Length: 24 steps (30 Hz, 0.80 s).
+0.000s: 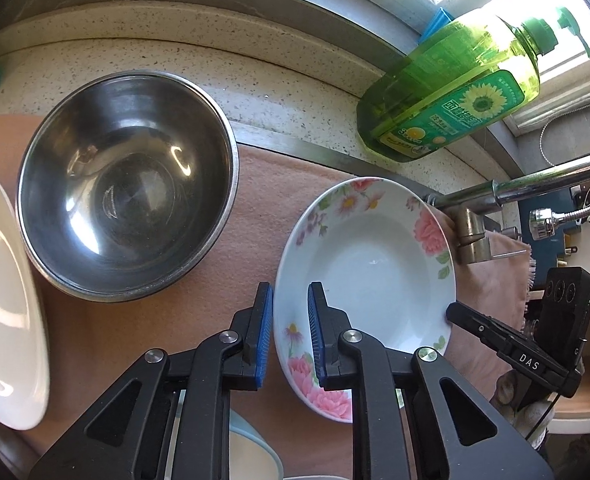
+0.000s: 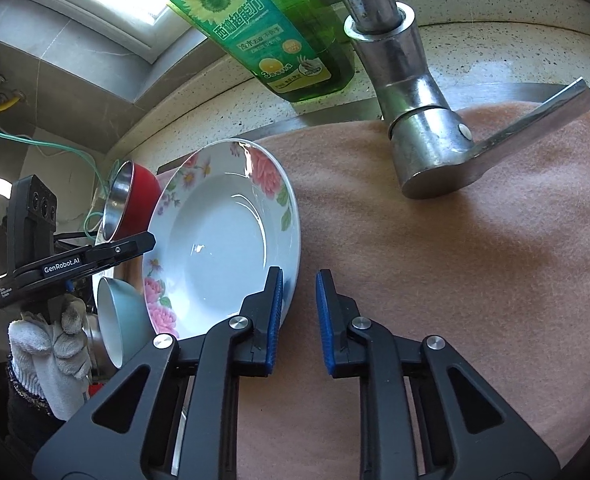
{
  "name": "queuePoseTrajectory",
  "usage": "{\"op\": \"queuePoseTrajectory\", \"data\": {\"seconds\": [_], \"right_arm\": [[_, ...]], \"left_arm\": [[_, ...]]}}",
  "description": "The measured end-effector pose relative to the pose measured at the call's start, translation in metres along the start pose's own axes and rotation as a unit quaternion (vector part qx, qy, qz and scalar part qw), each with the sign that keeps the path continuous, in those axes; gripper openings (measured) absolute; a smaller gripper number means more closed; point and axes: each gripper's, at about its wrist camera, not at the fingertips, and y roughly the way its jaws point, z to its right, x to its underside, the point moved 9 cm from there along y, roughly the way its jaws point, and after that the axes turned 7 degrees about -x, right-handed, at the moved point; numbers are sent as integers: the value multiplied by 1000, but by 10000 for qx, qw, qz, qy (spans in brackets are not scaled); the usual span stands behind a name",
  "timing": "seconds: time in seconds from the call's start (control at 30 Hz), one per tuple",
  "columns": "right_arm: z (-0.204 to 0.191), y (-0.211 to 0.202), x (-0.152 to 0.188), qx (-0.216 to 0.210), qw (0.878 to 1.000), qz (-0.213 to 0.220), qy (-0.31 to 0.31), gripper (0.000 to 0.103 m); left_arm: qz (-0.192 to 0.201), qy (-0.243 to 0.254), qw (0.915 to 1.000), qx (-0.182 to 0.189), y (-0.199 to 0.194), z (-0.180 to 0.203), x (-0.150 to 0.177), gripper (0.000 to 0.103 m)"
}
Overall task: Organize plates and bowls
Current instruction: 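Move the right gripper to the rose-rim plate and grasp its rim, then carry the rose-rim plate and lower it onto the pink-flower plate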
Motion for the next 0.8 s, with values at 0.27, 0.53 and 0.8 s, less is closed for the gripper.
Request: {"op": "queuePoseTrajectory", "data": {"seconds": [0.27, 0.53, 0.8], "right_arm": [[-10, 5, -2, 254, 9993, -55, -259, 11], [-17, 0, -3, 440, 9980, 46, -454, 11], [-22, -19, 3, 499, 9975, 211, -463, 11]], "left_arm": [[-1, 60, 10000, 15, 4, -2, -1, 10], [-8, 161, 9999, 12, 4, -2, 0, 10], [83, 284, 9995, 144, -7, 7, 2, 10]]}}
